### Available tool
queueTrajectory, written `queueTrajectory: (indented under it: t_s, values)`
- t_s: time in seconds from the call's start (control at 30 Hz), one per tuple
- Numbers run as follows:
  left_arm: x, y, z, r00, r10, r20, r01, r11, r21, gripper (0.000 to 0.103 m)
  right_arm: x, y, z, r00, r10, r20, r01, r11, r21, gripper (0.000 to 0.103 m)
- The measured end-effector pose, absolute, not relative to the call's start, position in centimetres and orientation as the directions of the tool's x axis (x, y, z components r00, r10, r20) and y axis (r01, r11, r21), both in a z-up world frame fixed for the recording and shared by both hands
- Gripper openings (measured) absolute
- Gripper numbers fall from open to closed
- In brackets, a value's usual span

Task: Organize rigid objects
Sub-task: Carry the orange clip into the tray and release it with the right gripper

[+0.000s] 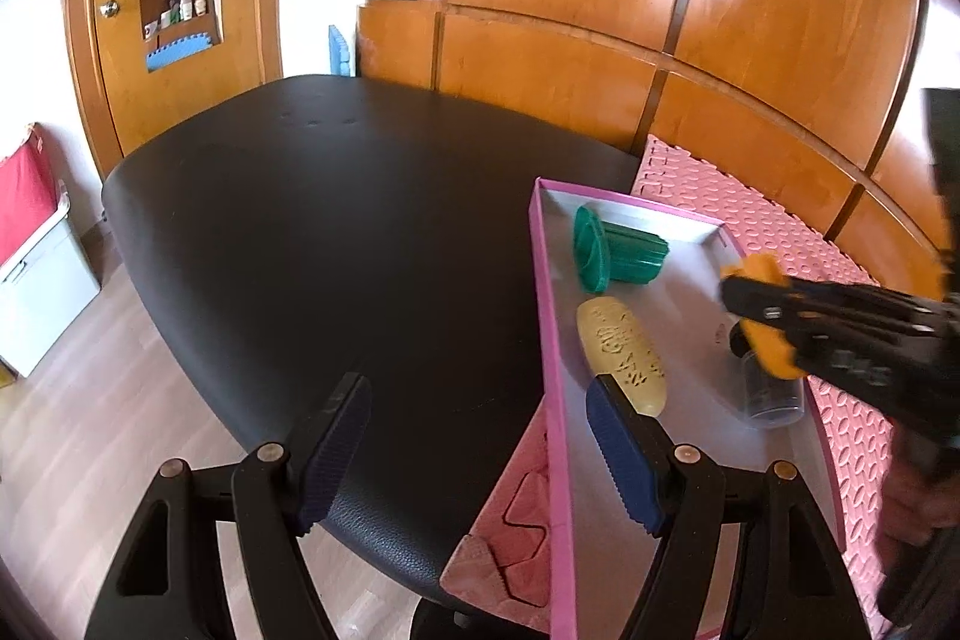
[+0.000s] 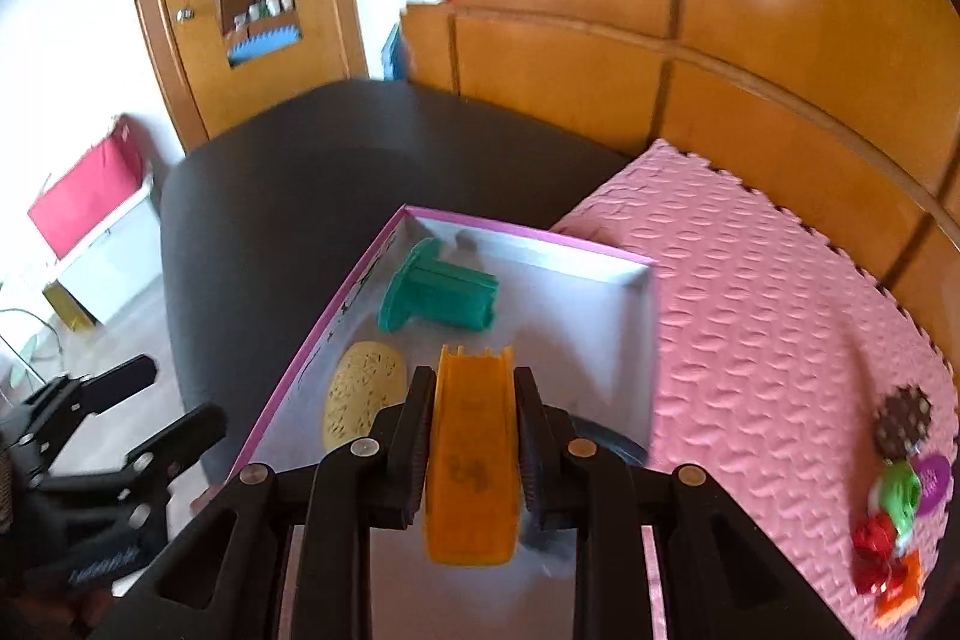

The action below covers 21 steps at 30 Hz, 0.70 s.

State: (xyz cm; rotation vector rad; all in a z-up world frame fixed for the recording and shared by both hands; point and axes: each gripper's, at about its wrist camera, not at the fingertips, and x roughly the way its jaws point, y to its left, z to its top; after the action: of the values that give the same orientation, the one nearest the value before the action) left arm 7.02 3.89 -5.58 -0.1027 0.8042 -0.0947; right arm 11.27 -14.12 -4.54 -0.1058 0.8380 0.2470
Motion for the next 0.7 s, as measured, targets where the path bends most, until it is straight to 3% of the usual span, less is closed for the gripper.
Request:
queueTrajectory:
  t_s: [0.27, 0.43, 0.7]
  values:
    - [7.2, 4.3, -6.1, 0.683, -0.123, -0.720, 0.035, 0.990, -0.135, 0.077, 13.4, -13.1, -8.0, 0.567, 0.143, -0.811, -0.253, 0.967, -0.007, 0.030]
    - [7.1, 4.3, -5.9, 0.689, -0.123, -0.715, 0.035, 0.990, -0.137, 0.077, 11.8, -13.9, -6.3, 0.620, 0.179, -0.764, -0.250, 0.968, 0.024, 0.035]
    - [6.3, 3.3, -4.8, 0.709, -0.131, -0.693, 0.063, 0.990, -0.122, 0.077, 8.8, -15.7, -3.7, 0.705, 0.168, -0.689, -0.208, 0.978, 0.026, 0.036]
